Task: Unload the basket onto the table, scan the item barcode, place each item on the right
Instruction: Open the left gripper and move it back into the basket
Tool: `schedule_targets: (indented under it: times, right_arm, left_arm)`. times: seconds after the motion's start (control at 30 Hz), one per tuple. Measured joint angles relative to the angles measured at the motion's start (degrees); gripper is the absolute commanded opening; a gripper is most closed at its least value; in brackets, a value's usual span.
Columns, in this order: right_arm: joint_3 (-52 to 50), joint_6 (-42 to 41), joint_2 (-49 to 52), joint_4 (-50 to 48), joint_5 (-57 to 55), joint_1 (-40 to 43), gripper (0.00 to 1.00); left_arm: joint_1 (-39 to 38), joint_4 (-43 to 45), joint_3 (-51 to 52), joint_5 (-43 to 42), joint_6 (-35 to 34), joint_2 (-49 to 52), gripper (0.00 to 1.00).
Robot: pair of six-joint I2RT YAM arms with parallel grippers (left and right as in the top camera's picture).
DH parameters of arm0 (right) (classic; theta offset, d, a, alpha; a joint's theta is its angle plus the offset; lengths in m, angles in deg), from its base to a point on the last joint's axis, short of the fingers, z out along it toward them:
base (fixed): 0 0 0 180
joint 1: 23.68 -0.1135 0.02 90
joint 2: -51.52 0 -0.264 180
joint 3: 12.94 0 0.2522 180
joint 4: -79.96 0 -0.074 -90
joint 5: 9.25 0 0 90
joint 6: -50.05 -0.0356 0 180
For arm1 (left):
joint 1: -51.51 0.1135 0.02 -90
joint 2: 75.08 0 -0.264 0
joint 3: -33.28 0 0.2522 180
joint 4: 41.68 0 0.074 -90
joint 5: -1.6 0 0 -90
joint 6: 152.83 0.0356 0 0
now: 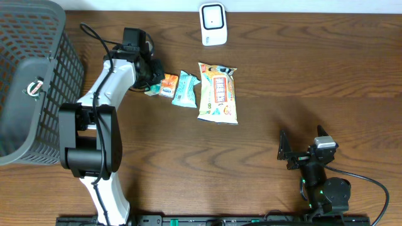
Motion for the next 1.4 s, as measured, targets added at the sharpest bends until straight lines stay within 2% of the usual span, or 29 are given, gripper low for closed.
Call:
schedule_targets:
  times: [0.03,0.07,0.1,0.3,0.4,0.63,0.73,0.8,0.83,1.2,1.4]
  right_arm:
    - [0.0,0.0,0.0,0.0,0.0,0.0,0.99]
    - [0.0,0.0,0.0,0.0,0.0,0.0,0.99]
    - [0.0,0.0,0.0,0.0,0.0,0.0,0.99]
    - [0.0,0.0,0.0,0.0,0.0,0.0,0.99]
    - [0.0,0.0,0.0,0.0,0.0,0.0,0.99]
    - [0.0,0.0,0.0,0.0,0.0,0.0,0.99]
    - [0.0,0.0,0.0,0.0,0.0,0.0,0.99]
    - [0.0,0.0,0.0,0.0,0.0,0.0,0.99]
    - [0.0,0.0,0.0,0.0,0.0,0.0,0.99]
    - [0.0,0.0,0.0,0.0,0.0,0.0,0.99]
    - [0.0,0.0,0.0,0.0,0.0,0.0,0.99]
  left_arm:
    - [-0.1,0.0,0.0,-1.0,0.3,0.0,0.12]
    - [-0.1,-0.1,0.0,-2.0,0.6,0.0,0.25]
    - [-0.2,-0.1,0.0,-3.1,0.9,0.0,0.33]
    - [0.1,-0.3,0.0,-4.8,1.4,-4.3,0.38]
    - [0.4,-0.2,0.0,-4.9,1.5,-10.1,0.45]
    - [0.9,0.4,0.0,-1.4,1.6,-25.2,0.47]
    - [0.9,0.3,0.0,1.9,1.6,-29.3,0.63]
    - [0.9,0.4,0.0,4.5,1.6,-31.5,0.89]
    - [0.9,0.6,0.0,5.6,1.7,-32.4,0.95]
    - [1.0,8.3,0.0,15.3,2.0,-43.6,0.97]
    - [3.0,9.8,0.0,21.2,2.0,-44.7,0.97]
